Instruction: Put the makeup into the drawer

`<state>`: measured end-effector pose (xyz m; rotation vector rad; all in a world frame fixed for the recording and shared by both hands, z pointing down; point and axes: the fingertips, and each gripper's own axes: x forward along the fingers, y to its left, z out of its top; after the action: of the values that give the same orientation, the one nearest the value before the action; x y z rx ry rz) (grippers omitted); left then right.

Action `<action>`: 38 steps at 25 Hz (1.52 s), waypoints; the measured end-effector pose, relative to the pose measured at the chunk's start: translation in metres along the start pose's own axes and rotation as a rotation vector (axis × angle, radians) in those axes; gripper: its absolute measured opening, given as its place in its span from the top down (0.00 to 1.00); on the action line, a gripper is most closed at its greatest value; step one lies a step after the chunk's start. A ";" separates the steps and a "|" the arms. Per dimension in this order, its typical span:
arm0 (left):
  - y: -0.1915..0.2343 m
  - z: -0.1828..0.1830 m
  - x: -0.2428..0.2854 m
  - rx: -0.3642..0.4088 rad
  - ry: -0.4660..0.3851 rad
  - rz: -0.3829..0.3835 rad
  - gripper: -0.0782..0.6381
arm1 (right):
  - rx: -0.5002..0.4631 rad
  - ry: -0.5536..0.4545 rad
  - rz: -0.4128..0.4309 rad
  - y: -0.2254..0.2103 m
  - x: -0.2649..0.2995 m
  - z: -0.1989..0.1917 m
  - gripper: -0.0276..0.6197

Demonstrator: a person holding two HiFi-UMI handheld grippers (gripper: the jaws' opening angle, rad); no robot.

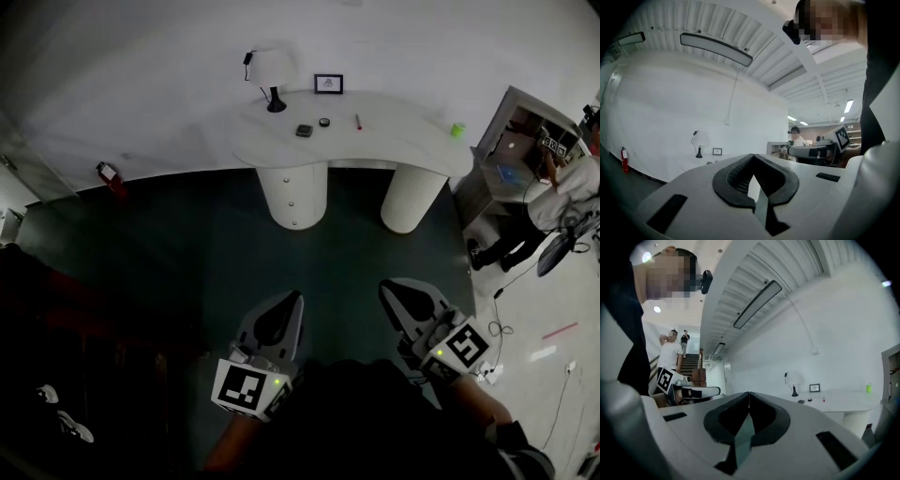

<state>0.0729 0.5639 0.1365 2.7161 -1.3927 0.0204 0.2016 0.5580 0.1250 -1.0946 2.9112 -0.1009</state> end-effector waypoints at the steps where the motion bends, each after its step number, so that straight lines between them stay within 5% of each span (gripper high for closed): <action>1: 0.007 -0.001 -0.006 0.003 0.001 -0.002 0.88 | -0.003 0.008 0.007 0.009 0.007 -0.003 0.93; 8: 0.051 -0.010 -0.022 0.000 0.027 0.008 0.88 | 0.037 0.034 0.023 0.033 0.046 -0.011 0.93; 15: 0.088 -0.026 0.009 -0.036 0.041 0.007 0.88 | 0.060 0.045 0.036 0.009 0.084 -0.013 0.93; 38: 0.217 -0.050 0.256 -0.059 0.149 0.086 0.88 | 0.207 0.045 0.107 -0.242 0.253 -0.016 0.93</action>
<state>0.0480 0.2349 0.2157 2.5476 -1.4421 0.1814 0.1691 0.2107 0.1574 -0.9143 2.9094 -0.4180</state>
